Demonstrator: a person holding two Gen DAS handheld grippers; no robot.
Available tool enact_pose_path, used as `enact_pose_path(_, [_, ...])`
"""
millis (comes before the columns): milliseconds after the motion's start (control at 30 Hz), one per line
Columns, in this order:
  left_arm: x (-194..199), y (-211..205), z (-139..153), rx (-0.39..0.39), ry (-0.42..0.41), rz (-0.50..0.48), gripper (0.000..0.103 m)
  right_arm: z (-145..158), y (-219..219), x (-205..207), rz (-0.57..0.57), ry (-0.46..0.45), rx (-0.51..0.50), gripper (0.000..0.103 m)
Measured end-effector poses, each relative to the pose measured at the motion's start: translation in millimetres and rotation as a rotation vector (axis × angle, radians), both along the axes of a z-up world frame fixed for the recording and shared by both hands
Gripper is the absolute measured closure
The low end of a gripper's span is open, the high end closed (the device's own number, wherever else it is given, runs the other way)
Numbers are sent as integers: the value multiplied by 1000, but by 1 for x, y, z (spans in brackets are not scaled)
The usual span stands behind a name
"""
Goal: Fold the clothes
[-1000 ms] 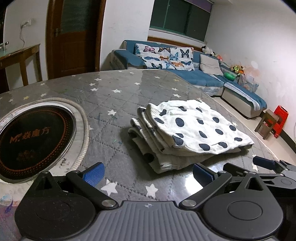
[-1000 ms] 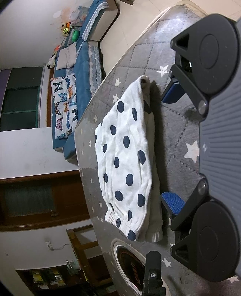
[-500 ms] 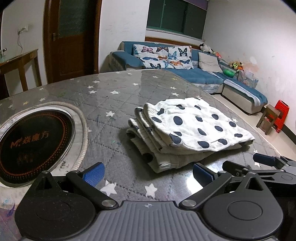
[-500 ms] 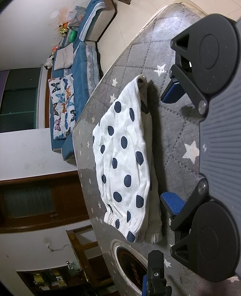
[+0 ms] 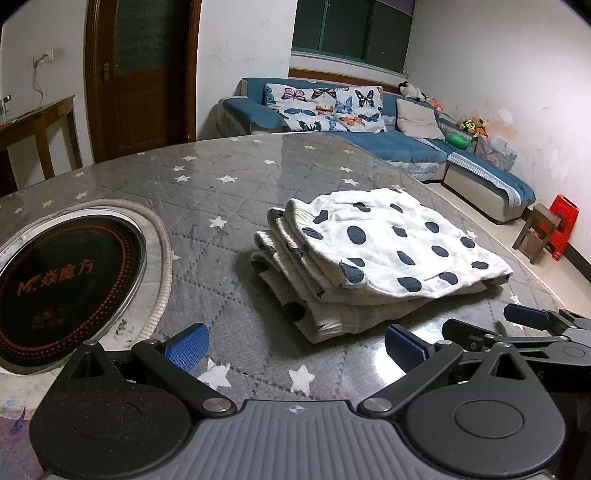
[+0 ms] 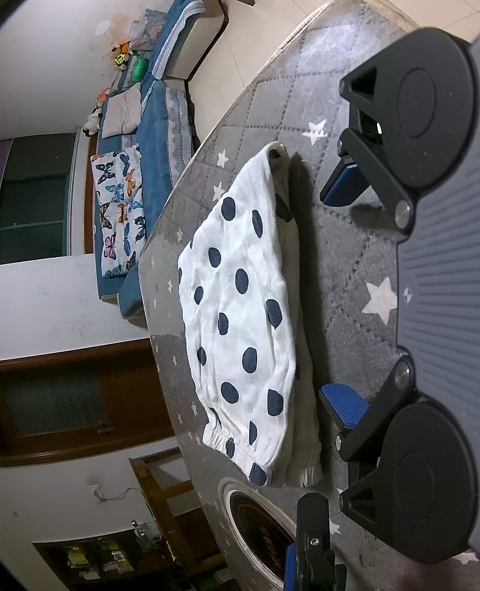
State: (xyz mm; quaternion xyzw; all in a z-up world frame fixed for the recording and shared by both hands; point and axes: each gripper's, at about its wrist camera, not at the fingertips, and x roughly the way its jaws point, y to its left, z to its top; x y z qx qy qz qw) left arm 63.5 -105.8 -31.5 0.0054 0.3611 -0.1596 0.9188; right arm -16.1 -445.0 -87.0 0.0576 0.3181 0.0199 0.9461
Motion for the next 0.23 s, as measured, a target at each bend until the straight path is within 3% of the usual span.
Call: enact_pose_path(233, [3, -1, -1, 3, 2, -1, 0, -2, -1, 1, -3, 7, 0, 0])
